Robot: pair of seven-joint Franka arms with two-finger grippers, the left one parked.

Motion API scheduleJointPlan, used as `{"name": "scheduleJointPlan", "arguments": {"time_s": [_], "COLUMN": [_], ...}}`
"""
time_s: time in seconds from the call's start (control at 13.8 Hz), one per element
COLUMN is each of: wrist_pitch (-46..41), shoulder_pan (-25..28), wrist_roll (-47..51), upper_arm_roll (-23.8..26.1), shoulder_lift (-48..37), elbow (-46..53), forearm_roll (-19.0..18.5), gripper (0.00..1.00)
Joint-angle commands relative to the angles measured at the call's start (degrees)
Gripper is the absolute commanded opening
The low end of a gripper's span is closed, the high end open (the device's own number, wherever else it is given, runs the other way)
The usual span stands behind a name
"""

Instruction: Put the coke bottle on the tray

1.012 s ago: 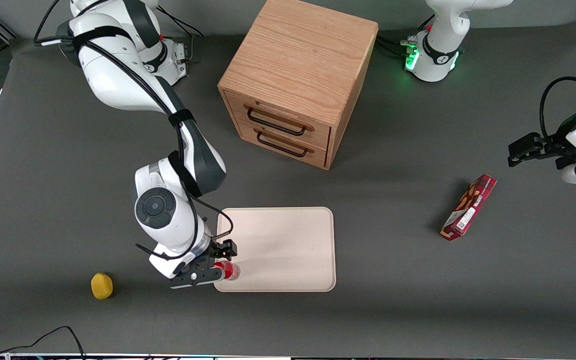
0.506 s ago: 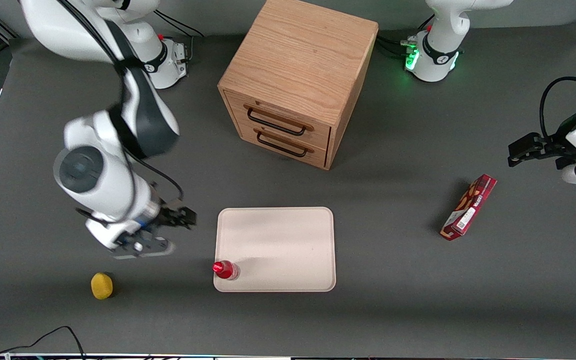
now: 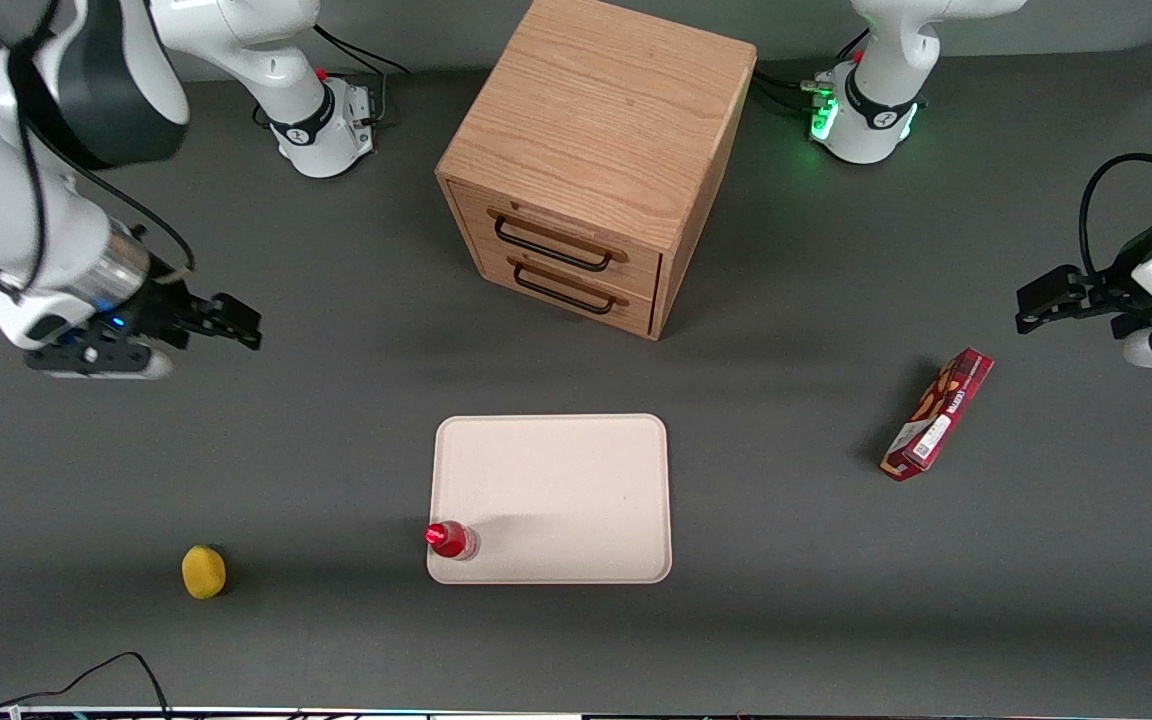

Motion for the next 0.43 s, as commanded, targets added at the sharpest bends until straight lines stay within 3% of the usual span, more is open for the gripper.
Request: {"name": "scheduleJointPlan", "arguments": {"time_s": [0.0,0.14,0.36], "wrist_pitch": [-8.0,-10.5,-11.4], "shoulder_pan": [-3.2,-7.9,-8.3], "wrist_roll": [-9.9,-11.5,-10.6], "upper_arm_roll": [0.2,0.4,0.6], "shoulder_lift": [-2.2,-2.3,-2.4], "elbow": [3.0,5.6,5.6], "forearm_roll": [-0.1,0.5,0.6], "gripper": [1.00,1.00,1.00]}}
